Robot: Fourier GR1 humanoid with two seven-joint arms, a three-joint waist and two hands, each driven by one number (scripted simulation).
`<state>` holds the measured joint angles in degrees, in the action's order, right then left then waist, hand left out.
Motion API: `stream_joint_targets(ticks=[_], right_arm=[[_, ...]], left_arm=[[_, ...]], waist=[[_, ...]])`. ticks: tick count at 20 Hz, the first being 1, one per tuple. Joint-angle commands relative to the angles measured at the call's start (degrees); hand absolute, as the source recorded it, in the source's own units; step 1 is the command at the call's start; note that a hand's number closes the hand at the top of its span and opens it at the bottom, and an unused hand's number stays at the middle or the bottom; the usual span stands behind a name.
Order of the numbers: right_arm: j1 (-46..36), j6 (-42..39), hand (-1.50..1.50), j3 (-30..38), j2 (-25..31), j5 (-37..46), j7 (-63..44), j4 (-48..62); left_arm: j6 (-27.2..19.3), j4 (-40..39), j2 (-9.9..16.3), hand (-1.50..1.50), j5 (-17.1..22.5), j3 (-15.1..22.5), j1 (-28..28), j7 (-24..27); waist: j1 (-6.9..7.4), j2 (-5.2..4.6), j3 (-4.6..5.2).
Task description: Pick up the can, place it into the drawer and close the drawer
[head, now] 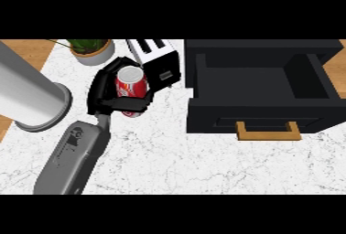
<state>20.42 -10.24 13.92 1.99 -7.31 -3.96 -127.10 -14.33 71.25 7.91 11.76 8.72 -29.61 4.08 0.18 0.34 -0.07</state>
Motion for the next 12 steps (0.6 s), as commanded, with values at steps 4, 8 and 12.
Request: stream_joint_targets(ticks=[4, 8, 12], right_arm=[[-2.3, -0.5, -1.50, 1.3, 1.0, -0.7, -1.4, 1.3], [-0.9, -0.9, -1.50, 1.6, 0.2, -1.4, -2.4, -1.7], [-2.8, -1.2, -1.50, 1.9, -0.4, 0.5, 2.4, 4.9]], left_arm=[[-8.0, 2.3, -5.4, 1.50, -6.8, 3.9, -11.4, -12.1], [-8.2, 3.1, -6.9, 1.50, -9.3, 4.1, -13.6, -14.9], [-8.4, -1.0, -7.4, 1.50, -10.5, 1.9, -23.4, -18.4]], waist=[[-0.82, -0.28, 0.03], [-0.76, -0.28, 0.06], [-0.85, -0.37, 0.02]])
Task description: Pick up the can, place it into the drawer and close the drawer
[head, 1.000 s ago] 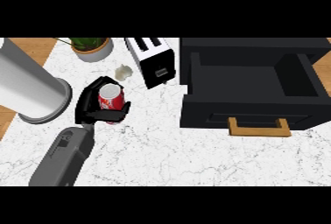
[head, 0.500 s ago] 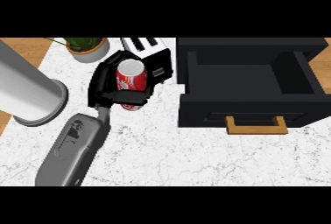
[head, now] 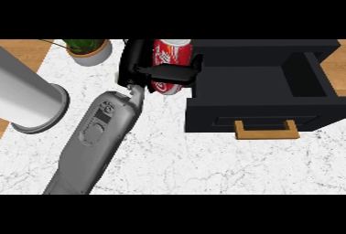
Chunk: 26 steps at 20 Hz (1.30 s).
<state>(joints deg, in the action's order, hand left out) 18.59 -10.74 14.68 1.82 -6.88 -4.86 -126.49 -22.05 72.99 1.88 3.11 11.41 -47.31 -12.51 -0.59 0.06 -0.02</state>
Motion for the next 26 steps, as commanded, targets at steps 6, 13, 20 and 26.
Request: stream_joint_targets(ticks=[6, 13, 20, 26], right_arm=[[-4.8, 1.1, -1.50, -0.9, 0.4, 1.5, -2.7, 1.2], [-3.3, -1.3, -1.50, 1.6, 1.0, -0.3, 0.0, 3.1], [-8.2, 0.4, -1.50, 1.6, 2.3, 0.0, -3.8, 2.9], [-5.6, -0.9, -1.50, 2.6, 1.7, -1.9, -3.1, 2.2]], left_arm=[[-9.0, -13.9, -1.9, 1.50, 2.8, 2.0, -20.6, -5.4], [-8.1, -21.0, -1.9, 1.50, 4.3, 1.6, -25.6, -3.7], [-10.3, -33.3, -1.9, 1.50, 11.0, 5.2, -33.1, 1.1], [-12.8, -37.9, -1.9, 1.50, 15.0, 9.4, -36.3, 2.7]], waist=[[-1.42, -0.36, -0.02], [-0.69, -0.20, -0.02], [-1.98, -0.69, -0.05], [-2.76, -0.60, -0.09]])
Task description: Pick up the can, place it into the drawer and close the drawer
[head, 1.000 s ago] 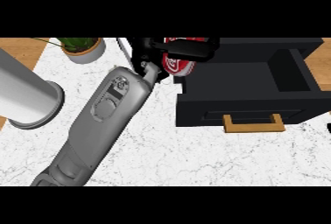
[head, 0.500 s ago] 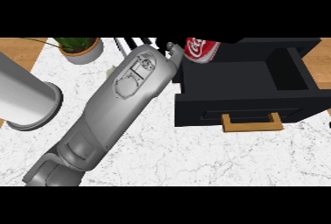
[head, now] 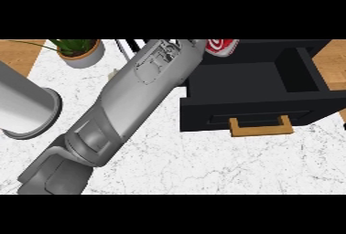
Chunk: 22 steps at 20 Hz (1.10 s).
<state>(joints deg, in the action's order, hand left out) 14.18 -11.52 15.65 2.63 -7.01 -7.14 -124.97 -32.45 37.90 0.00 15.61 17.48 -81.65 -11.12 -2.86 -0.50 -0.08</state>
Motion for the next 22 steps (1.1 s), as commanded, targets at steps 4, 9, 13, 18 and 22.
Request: stream_joint_targets(ticks=[4, 9, 13, 18, 22], right_arm=[[-2.5, 1.1, -1.50, -1.5, -0.6, 1.5, -0.9, 0.8], [-2.4, -1.2, -1.50, 0.6, 1.4, -0.8, 0.3, 1.7], [-5.6, 1.3, -1.50, -1.2, 0.4, 2.3, -0.8, 3.0], [-5.1, 0.6, -1.50, -1.4, 0.1, 0.8, -0.7, 2.0], [-8.2, 1.4, -1.50, -1.2, 0.9, 1.3, -1.9, 4.0]], left_arm=[[-0.6, -9.0, 0.0, 1.50, 4.9, 3.6, -2.6, 4.6], [-0.3, -12.5, 0.0, 1.50, 8.1, 6.0, -2.6, 7.9], [-3.0, -12.4, 0.0, 1.50, 10.2, 9.8, -1.1, 10.4], [-4.3, -14.4, 0.0, 1.50, 11.8, 12.5, -2.0, 10.2], [-5.5, -15.0, 0.0, 1.50, 12.5, 15.5, -0.8, 11.4]], waist=[[-1.02, -0.43, -0.04], [-2.63, -0.83, -0.09], [-2.46, -0.77, -0.06], [-3.46, -0.86, -0.08], [-3.87, -1.17, -0.09]])
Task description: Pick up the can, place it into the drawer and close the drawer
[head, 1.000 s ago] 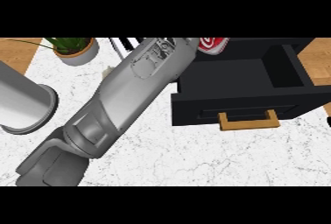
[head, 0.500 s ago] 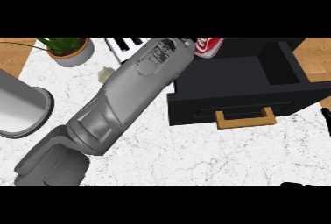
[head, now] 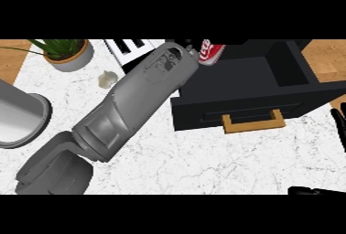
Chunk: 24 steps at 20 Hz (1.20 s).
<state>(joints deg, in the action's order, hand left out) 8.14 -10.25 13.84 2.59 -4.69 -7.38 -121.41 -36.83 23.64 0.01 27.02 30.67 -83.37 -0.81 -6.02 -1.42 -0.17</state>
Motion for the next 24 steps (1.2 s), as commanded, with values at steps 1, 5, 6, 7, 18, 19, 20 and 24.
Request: stream_joint_targets(ticks=[1, 5, 6, 7, 18, 19, 20, 24], right_arm=[[0.0, -1.8, -1.50, 1.4, 1.4, -0.6, 3.1, 3.2], [-1.8, -0.2, -1.50, -1.7, -0.2, 1.4, 1.2, 1.2], [-1.9, -0.9, -1.50, 1.1, 1.7, -0.7, 0.8, 1.3], [-2.4, 0.2, -1.50, -0.4, 0.9, 0.4, -0.9, -0.6], [-2.1, -1.7, -1.50, -0.1, 2.0, -1.6, -1.6, -0.8], [-1.6, -1.5, -1.50, -0.9, 1.4, -0.5, -0.5, -0.7], [-1.9, -0.5, -1.50, 0.7, 1.8, -0.5, -0.9, -1.1], [-4.1, -0.4, -1.50, 0.4, 4.9, 6.0, 1.1, -1.5]], left_arm=[[-0.4, -1.1, 0.0, 1.50, 0.7, 2.9, 1.6, 2.3], [-1.8, -2.0, 0.0, 1.50, 1.4, 4.9, -0.4, 0.6], [-3.0, -3.7, 0.0, -1.50, 1.1, 4.4, -0.7, 1.6], [-2.7, -3.7, 0.0, -1.50, 1.9, 4.2, -1.3, 0.5], [-7.7, -3.5, 0.0, -1.50, 5.3, 5.7, 1.2, 3.4], [-10.0, -1.6, 0.0, -1.50, 5.6, 7.2, 3.0, 3.2], [-7.6, -2.7, 0.0, -1.50, 5.9, 5.9, 2.6, 5.3], [-9.4, -1.4, 0.0, -1.50, 8.1, 5.9, 3.0, 4.6]], waist=[[-0.65, -0.26, -0.06], [-1.13, -0.33, -0.03], [-1.24, -0.38, -0.04], [-1.15, -0.31, 0.01], [-2.22, -0.43, -0.01], [-2.59, -0.38, -0.03], [-1.29, -0.29, 0.03], [-1.17, -0.38, 0.06]])
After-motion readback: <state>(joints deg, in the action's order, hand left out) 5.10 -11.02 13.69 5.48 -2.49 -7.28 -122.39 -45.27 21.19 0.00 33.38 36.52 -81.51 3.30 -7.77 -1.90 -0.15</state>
